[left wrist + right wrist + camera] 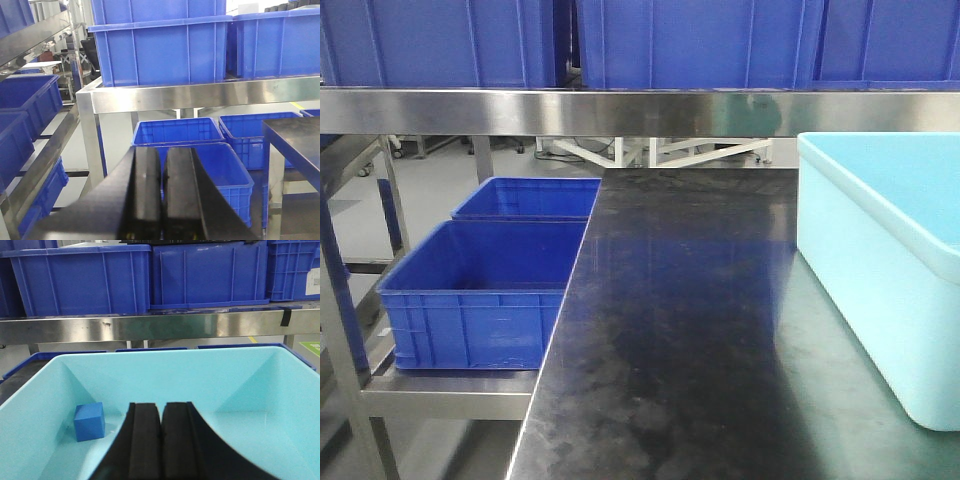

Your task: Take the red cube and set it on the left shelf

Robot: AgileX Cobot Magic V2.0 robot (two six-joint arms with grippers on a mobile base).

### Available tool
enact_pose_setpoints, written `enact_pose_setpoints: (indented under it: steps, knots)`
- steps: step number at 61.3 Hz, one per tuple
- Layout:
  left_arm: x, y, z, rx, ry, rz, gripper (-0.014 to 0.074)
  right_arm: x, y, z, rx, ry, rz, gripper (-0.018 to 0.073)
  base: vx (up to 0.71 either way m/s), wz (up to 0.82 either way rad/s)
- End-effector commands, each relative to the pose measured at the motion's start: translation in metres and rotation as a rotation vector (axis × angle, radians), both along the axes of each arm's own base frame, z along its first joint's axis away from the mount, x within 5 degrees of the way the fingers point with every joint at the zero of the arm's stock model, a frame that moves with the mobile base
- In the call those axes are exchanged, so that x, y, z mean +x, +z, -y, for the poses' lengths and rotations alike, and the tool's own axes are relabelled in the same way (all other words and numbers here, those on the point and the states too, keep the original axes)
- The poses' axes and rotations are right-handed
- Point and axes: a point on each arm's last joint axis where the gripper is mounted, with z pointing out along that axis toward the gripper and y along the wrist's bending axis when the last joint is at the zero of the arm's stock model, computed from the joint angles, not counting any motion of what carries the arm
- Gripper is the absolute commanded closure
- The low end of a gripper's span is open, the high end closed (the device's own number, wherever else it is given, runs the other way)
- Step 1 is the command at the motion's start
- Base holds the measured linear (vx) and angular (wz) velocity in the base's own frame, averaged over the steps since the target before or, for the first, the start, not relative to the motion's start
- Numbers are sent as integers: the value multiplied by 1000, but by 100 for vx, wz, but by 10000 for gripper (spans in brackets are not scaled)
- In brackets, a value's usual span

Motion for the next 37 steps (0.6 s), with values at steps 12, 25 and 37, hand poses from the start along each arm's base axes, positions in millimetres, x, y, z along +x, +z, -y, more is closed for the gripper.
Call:
enact_pose_setpoints:
  steps: [12,25,37]
  knots:
    - [1,0,-1,-8,5,52,491,4,33,0,-8,-5,28,510,0,0]
    - [1,0,-1,-8,5,52,491,34,62,1,-4,-5,-116,510,0,0]
    - [1,0,-1,-8,5,52,491,72,84,3,-2,-4,-195,510,0,0]
